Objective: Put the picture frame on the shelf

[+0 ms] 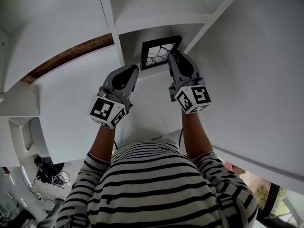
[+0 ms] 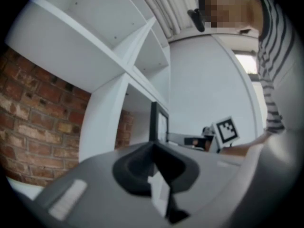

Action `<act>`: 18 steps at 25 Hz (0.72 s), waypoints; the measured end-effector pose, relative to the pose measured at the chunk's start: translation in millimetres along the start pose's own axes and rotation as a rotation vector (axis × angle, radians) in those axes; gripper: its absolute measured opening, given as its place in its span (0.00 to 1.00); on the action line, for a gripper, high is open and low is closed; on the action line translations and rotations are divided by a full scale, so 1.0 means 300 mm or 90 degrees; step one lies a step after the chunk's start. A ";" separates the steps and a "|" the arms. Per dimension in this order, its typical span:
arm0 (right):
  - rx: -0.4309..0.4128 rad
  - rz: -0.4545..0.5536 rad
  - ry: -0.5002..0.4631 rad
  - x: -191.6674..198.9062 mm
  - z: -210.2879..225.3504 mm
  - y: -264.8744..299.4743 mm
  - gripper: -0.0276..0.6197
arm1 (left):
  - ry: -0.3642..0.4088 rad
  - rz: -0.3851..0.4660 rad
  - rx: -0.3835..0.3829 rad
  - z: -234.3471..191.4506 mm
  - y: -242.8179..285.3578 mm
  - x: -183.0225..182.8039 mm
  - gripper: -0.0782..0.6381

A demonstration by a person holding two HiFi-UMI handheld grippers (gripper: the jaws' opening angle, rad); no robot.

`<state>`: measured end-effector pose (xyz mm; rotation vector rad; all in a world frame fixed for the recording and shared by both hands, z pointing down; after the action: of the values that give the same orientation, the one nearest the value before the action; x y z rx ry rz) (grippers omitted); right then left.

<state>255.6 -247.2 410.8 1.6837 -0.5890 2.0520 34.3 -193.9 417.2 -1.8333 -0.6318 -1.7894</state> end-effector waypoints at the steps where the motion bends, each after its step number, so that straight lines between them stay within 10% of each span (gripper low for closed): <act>1: -0.003 0.002 -0.001 -0.001 0.003 0.002 0.13 | 0.002 0.000 -0.003 0.008 0.002 -0.002 0.12; 18: -0.014 0.034 -0.014 0.125 0.054 0.024 0.13 | 0.023 -0.046 -0.032 0.148 0.042 0.093 0.12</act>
<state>258.0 -260.2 450.2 1.6970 -0.6684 2.0592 77.3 -175.8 444.2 -1.8275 -0.6530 -1.8967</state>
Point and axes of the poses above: the fingertips, and each gripper's own axes: y forward along the fingers, z to its right, x out of its underside, the point moved 9 cm from there along -y, backward along the fingers, and after that the axes turned 5 degrees about y, right-handed, at the moved point
